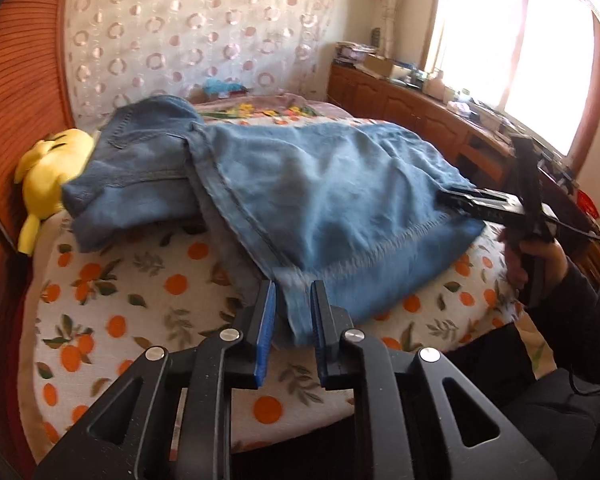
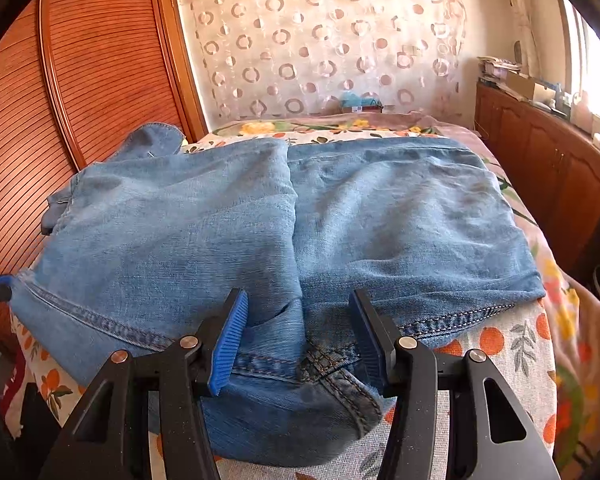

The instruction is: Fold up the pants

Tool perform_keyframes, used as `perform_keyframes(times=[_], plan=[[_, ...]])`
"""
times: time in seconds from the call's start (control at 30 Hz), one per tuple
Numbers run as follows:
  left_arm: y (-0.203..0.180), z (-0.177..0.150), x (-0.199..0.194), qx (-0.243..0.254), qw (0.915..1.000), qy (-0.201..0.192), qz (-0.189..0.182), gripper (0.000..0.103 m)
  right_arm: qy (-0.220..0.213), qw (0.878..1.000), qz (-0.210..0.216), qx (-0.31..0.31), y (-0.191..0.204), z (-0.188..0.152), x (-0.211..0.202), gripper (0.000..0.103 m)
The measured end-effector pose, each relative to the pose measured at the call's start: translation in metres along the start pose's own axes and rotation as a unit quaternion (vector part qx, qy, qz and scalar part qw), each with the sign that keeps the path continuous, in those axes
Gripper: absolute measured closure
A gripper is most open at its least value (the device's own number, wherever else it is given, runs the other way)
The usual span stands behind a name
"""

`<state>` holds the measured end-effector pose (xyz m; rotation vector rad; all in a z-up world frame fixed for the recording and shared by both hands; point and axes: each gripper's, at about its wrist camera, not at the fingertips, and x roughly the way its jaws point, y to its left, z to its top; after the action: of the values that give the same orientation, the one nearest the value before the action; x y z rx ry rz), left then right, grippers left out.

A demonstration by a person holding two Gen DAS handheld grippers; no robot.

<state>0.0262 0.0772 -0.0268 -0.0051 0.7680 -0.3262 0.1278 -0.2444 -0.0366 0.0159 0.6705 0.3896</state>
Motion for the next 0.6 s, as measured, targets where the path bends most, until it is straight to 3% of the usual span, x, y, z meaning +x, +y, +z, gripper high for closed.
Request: perform_keyframes(times=[0.2, 0.43, 0.6], plan=[[0.017, 0.021, 0.0, -0.01, 0.9995, -0.027, 0.015, 0.055, 0.002, 1.0, -0.001, 0.002, 0.0, 0.001, 0.001, 0.049], [0.037, 0.053, 0.026, -0.009, 0.9987, -0.04, 0.03, 0.054, 0.011, 1.0, -0.007, -0.01, 0.003, 0.007, -0.005, 0.049], [0.054, 0.072, 0.048, -0.015, 0.9982, -0.04, 0.041, 0.054, 0.009, 1.0, -0.002, -0.02, 0.003, 0.031, -0.01, 0.049]])
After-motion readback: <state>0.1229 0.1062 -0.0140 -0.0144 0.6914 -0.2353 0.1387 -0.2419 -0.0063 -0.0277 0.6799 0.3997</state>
